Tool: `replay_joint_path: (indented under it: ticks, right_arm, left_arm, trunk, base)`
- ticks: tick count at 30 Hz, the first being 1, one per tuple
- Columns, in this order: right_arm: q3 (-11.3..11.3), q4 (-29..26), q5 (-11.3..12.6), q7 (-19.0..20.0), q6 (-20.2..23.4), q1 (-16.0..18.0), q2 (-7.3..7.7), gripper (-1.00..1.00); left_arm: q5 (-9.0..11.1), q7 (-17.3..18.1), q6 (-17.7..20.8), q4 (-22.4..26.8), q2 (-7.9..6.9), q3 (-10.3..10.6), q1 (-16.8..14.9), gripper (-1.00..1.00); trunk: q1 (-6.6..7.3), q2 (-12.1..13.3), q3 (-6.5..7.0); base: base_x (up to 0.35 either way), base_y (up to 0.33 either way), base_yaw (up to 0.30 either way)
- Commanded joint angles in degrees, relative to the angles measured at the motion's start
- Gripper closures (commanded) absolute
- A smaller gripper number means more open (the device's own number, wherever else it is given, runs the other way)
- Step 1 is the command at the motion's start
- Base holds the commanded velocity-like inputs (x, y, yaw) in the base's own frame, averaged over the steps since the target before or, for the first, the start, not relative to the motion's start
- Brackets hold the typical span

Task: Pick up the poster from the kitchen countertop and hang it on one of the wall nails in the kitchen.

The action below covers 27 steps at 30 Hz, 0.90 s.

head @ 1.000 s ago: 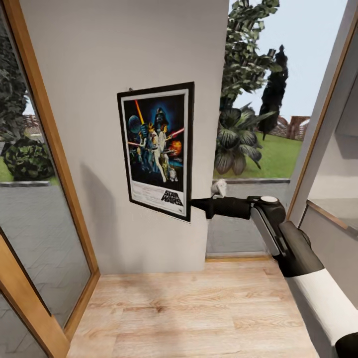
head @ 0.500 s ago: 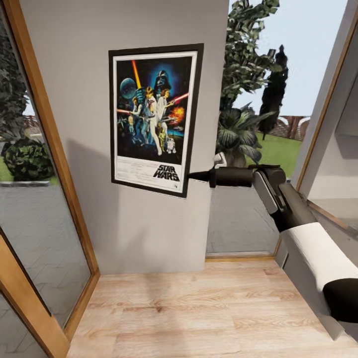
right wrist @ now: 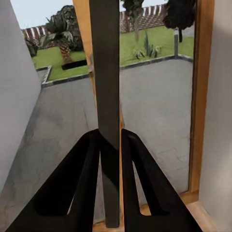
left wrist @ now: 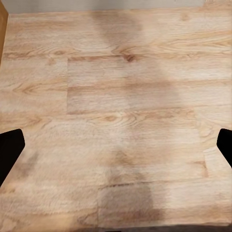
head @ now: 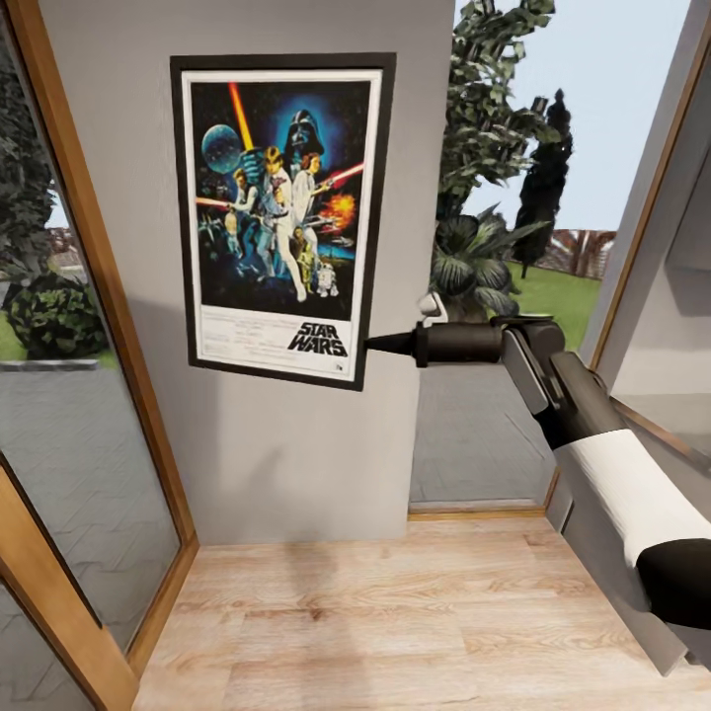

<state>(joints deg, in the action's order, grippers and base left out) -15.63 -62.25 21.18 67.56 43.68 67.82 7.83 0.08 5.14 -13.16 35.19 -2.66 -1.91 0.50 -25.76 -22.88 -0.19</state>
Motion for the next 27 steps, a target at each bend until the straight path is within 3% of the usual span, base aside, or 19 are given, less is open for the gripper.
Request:
replay_joint_path:
  ticks: [1, 8, 15, 27]
  right_arm:
    - [-0.17, 0.03, 0.47, 0.10, 0.49, 0.03, 0.06, 1.00]
    - [-0.44, 0.11, 0.13, 0.54, 0.34, 0.07, 0.31, 1.00]
    - [-0.41, -0.33, -1.69, 0.50, 0.20, 0.12, 0.46, 1.00]
    - [-0.37, -0.48, -1.93, 0.47, -1.38, 0.12, 0.52, 1.00]
  left_arm:
    - [0.01, 0.39, -0.05, 0.05, 0.02, -0.20, 0.03, -1.00]
    - [0.01, 0.39, -0.06, 0.05, 0.02, -0.20, 0.03, -1.00]
    - [0.01, 0.39, -0.11, 0.05, 0.02, -0.20, 0.03, -1.00]
    - [0.01, 0.39, -0.20, 0.05, -0.01, -0.20, 0.03, -1.00]
  trunk:
    - [-0.02, -0.04, -0.02]
    - [-0.02, -0.04, -0.02]
    - [-0.02, -0.04, -0.02]
    - [-0.02, -0.04, -0.02]
  base:
    - [0.000, 0.000, 0.000]
    - [0.000, 0.000, 0.000]
    - [0.000, 0.000, 0.000]
    - [0.000, 0.000, 0.000]
